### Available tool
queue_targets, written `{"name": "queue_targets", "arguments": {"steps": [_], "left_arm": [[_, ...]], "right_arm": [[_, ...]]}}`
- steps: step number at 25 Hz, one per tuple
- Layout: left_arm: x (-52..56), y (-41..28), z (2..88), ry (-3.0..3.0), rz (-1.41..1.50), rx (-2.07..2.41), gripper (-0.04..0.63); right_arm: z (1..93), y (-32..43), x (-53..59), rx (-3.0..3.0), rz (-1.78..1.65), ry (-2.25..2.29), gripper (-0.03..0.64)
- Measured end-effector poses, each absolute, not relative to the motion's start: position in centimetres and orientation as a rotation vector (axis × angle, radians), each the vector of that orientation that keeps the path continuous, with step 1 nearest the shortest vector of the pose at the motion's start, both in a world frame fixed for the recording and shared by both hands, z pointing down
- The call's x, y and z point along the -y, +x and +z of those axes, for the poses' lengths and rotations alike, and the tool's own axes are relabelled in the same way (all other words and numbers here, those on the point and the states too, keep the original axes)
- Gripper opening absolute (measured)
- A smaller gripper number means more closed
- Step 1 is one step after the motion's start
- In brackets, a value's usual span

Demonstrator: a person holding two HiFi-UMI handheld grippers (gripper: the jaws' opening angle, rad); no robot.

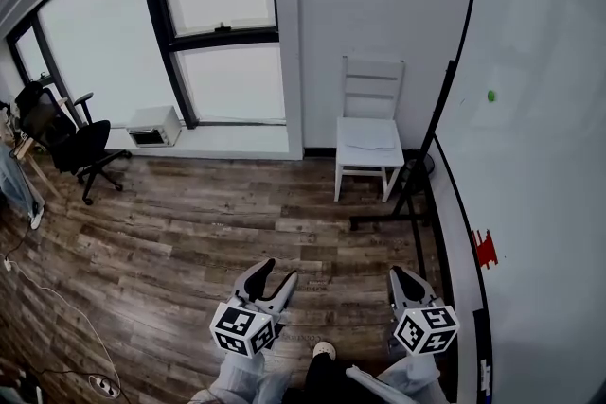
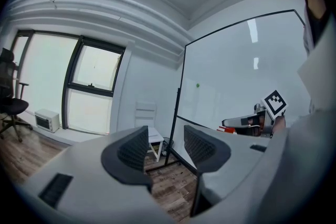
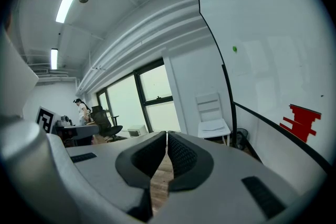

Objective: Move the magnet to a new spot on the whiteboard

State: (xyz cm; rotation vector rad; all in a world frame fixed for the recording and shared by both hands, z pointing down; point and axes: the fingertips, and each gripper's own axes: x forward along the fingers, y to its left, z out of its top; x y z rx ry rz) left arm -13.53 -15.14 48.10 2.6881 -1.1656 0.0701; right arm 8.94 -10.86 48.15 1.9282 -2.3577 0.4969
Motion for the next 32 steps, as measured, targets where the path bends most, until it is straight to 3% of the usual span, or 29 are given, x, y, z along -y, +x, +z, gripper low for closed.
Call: {"name": "queue_targets", "arguments": {"steps": [16, 32], "left_arm": [[21.6, -10.2, 49.2, 2.677, 0.030, 1.223, 0.206], [22.0, -8.9, 50.8, 2.644, 0.067, 1.200, 0.206]], "right_arm": [[49.5, 12.6, 18.3, 2.397, 0.469, 1.888, 0.034], [51.2, 12.7, 18.8, 2.396, 0.533, 1.866, 0.034]]}}
